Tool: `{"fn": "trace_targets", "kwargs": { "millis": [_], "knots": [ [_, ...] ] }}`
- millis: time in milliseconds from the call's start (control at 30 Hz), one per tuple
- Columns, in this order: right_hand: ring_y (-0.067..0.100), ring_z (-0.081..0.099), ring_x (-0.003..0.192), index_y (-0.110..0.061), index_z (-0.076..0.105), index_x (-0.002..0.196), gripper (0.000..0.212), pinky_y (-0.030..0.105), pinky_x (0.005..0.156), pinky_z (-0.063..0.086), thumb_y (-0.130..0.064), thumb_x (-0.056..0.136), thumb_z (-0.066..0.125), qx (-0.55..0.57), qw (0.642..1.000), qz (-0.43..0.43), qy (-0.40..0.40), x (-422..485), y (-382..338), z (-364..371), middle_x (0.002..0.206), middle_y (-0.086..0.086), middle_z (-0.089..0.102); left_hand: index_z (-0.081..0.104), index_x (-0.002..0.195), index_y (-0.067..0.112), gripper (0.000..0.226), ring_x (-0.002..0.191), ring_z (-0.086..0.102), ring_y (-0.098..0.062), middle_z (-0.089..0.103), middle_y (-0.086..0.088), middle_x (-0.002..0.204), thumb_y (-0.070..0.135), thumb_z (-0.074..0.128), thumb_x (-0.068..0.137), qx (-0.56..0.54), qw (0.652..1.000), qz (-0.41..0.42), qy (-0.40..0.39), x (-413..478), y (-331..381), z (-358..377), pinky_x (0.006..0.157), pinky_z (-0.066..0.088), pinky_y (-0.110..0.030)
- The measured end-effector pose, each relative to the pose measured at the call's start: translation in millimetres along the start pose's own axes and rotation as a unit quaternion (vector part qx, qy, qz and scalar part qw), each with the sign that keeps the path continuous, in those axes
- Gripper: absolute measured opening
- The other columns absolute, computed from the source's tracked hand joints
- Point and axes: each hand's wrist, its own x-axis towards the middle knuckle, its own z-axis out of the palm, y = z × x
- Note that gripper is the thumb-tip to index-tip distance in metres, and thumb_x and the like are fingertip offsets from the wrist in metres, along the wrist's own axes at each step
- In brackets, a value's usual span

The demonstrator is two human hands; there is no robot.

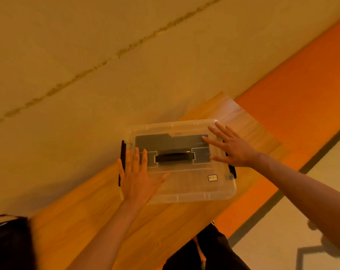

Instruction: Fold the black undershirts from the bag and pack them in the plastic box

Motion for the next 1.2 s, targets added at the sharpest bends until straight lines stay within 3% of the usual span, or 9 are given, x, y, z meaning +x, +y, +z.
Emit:
{"fn": "trace_targets", "kwargs": {
  "millis": [133,267,333,467,633,800,1000,1100,1200],
  "knots": [
    [0.028,-0.016,0.154,-0.040,0.004,0.160,0.077,0.051,0.125,0.001,-0.079,0.095,0.012,-0.037,0.996,-0.064,-0.041,47.7,4.7,-10.6,0.169,0.003,-0.004,0.009,0.162,0.018,0.121,0.154,-0.020,-0.026,-0.009,-0.005,0.169,0.100,0.003,0.073,-0.032,0.999,-0.029,0.009,-22.4,-15.2,11.7,0.125,0.000,-0.057],
    [0.032,-0.007,0.155,-0.038,0.008,0.160,0.074,0.057,0.124,0.010,-0.076,0.096,0.005,-0.070,0.991,-0.100,-0.062,90.7,-13.7,-17.0,0.169,0.004,0.004,0.016,0.161,0.015,0.115,0.156,-0.010,-0.028,0.001,-0.006,0.170,0.096,0.017,0.079,-0.044,0.995,-0.093,0.012,-40.3,-30.6,19.9,0.124,0.005,-0.057],
    [0.033,-0.008,0.155,-0.039,0.007,0.159,0.079,0.058,0.123,0.005,-0.081,0.092,0.001,-0.065,0.991,-0.098,-0.068,108.1,-33.9,-21.9,0.169,0.006,0.005,0.016,0.162,0.016,0.116,0.157,-0.009,-0.027,0.002,-0.005,0.170,0.097,0.020,0.079,-0.050,0.991,-0.122,0.013,-48.6,-37.4,21.9,0.124,0.005,-0.057],
    [0.032,-0.011,0.155,-0.027,0.012,0.161,0.098,0.056,0.124,0.004,-0.089,0.086,0.008,-0.050,0.998,-0.026,-0.036,110.4,-86.5,-9.0,0.169,0.011,0.000,0.019,0.161,0.016,0.115,0.157,-0.004,-0.027,0.008,-0.006,0.170,0.097,0.025,0.079,-0.057,0.987,-0.147,0.025,-55.4,-41.2,23.8,0.124,0.010,-0.058],
    [0.029,0.009,0.155,-0.022,0.014,0.160,0.085,0.054,0.123,0.014,-0.077,0.096,0.011,-0.043,0.998,0.037,0.016,94.2,-108.7,5.1,0.168,0.011,0.009,0.025,0.159,0.016,0.114,0.157,0.007,-0.029,0.014,-0.007,0.169,0.096,0.023,0.078,-0.050,0.987,-0.149,0.026,-56.1,-36.9,21.8,0.123,0.013,-0.058],
    [0.028,-0.009,0.155,-0.021,0.004,0.162,0.070,0.051,0.124,0.004,-0.061,0.104,0.008,-0.013,0.996,0.089,0.022,73.5,-132.9,17.9,0.169,0.011,-0.008,0.029,0.158,0.015,0.114,0.156,0.013,-0.031,0.020,-0.010,0.167,0.096,0.023,0.078,-0.062,0.986,-0.150,0.028,-57.6,-33.3,17.9,0.122,0.014,-0.060],
    [0.031,-0.002,0.155,-0.021,0.015,0.160,0.065,0.052,0.124,0.002,-0.054,0.104,0.010,0.023,0.990,0.140,0.010,71.8,-151.9,13.2,0.169,0.012,0.002,0.028,0.158,0.016,0.114,0.156,0.013,-0.033,0.018,-0.010,0.168,0.097,0.025,0.078,-0.077,0.986,-0.147,-0.015,-56.6,-33.8,17.5,0.122,0.013,-0.060],
    [0.032,-0.006,0.155,-0.023,0.016,0.161,0.082,0.048,0.126,0.001,-0.067,0.095,-0.006,0.047,0.990,0.124,-0.046,78.7,-148.4,-4.0,0.168,0.012,-0.001,0.036,0.156,0.015,0.117,0.154,0.015,-0.036,0.023,-0.012,0.166,0.098,0.012,0.077,-0.086,0.983,-0.152,-0.057,-51.9,-35.8,-0.5,0.122,0.008,-0.057],
    [0.031,-0.002,0.155,-0.027,0.021,0.160,0.114,0.046,0.126,0.003,-0.078,0.073,-0.032,0.052,0.991,0.112,-0.054,96.2,-153.1,-27.1,0.169,0.012,0.004,0.017,0.162,0.023,0.132,0.156,-0.006,-0.034,0.006,-0.011,0.170,0.095,-0.024,0.060,-0.073,0.983,-0.150,-0.072,-41.4,-40.0,-24.8,0.124,-0.007,-0.053]
  ]
}}
